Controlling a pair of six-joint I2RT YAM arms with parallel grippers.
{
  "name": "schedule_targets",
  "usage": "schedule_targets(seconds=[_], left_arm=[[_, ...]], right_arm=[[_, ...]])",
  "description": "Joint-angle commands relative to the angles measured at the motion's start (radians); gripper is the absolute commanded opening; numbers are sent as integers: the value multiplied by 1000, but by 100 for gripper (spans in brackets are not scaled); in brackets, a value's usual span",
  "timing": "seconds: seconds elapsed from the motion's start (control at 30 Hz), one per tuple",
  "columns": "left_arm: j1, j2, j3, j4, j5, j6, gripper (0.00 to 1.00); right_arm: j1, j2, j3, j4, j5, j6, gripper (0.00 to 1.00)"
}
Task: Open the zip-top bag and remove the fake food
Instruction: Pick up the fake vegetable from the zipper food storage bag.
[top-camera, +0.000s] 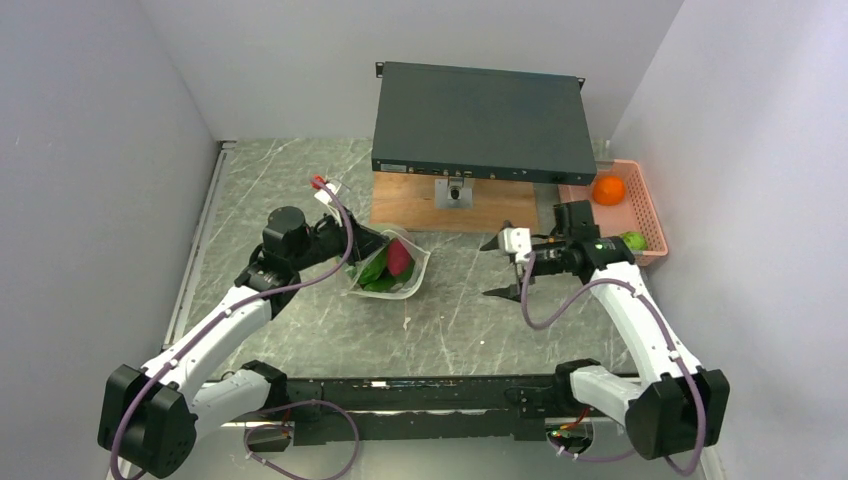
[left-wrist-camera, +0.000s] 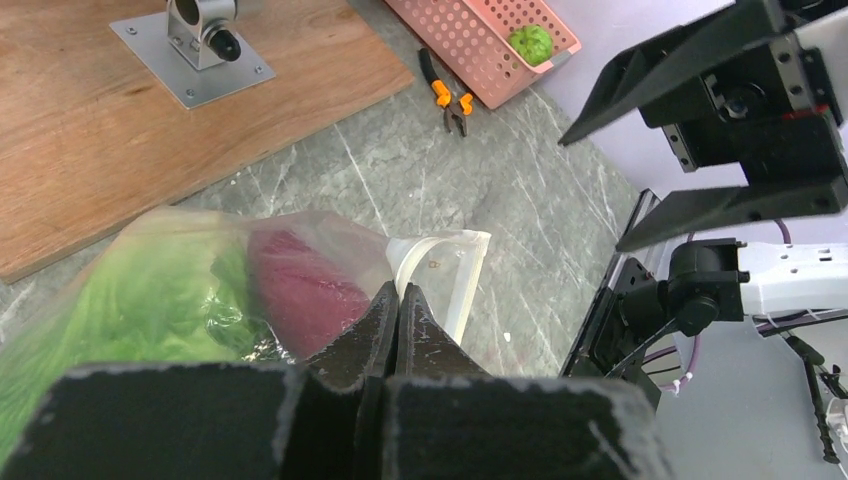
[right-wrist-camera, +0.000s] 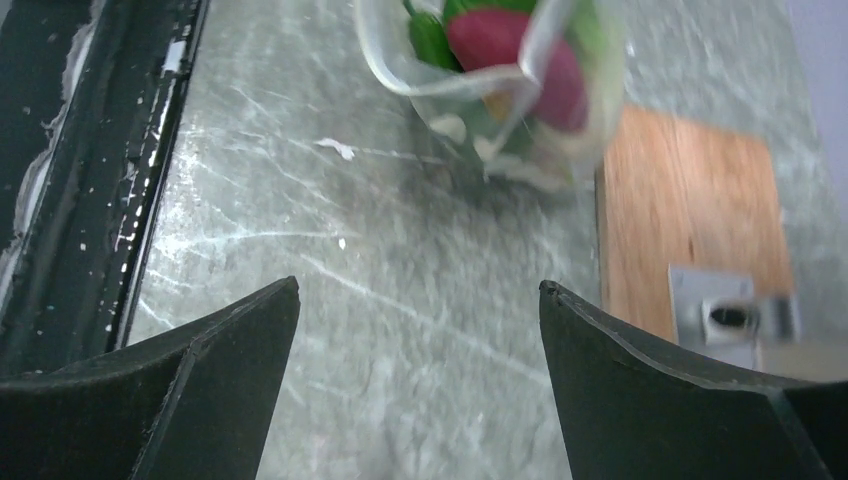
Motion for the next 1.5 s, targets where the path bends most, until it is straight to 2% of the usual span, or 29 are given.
schedule_targets(seconds=[0.0,0.13,0.23,0.33,0.53,0.67,0.83,1.47], left_arm=[[5,-5,-13,73,25,-11,0],[5,-13,-21,79,23,-16,0],[5,-14,-23,85,28,-21,0],[4,-11,-26,98,33,-31,0],[3,-22,-47,127,27,-52,0],[3,-29,-55,135,26,-58,0],[2,-30,-63,159,27,-75,0],[-32,7,-55,218,25,-116,0]], right_arm=[[173,-3,63,118,63,-111,90],[341,31,67,282,154,-59,87],[452,68,79,396,229,-23,81],[526,107,99,489,282,25,73],[636,161,86,614,365,46,64],[684,187,71,655,427,48,58],[716,214,61,668,486,40,55],[792,274,29,724,674,89,57]])
